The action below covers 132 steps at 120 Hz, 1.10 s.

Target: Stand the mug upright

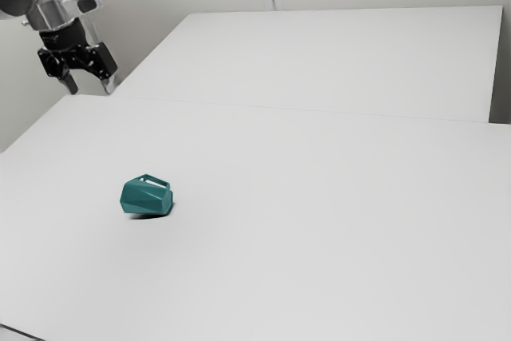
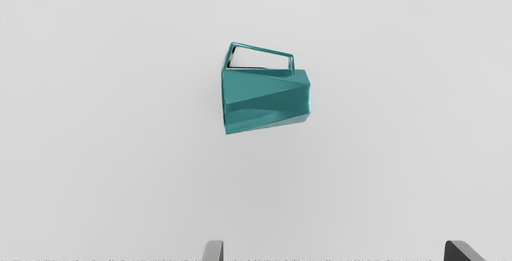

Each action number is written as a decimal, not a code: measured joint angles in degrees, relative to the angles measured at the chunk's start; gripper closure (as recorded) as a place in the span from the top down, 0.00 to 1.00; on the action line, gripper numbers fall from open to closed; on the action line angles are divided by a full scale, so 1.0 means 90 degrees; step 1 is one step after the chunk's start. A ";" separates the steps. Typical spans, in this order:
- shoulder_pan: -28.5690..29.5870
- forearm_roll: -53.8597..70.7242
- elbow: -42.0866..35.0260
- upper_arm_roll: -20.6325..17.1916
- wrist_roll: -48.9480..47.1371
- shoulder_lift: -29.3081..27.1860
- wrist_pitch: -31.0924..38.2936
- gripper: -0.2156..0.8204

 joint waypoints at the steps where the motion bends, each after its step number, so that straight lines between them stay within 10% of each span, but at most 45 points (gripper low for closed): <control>1: 0.0016 -0.0009 -0.0044 0.0001 0.0012 -0.0023 0.0017 0.79; 64: 0.1715 -0.2012 -0.2198 -0.0004 0.1929 -0.0623 0.1783 0.79; 132: 0.2425 -0.3923 -0.2717 0.0035 0.4459 0.0211 0.2698 0.79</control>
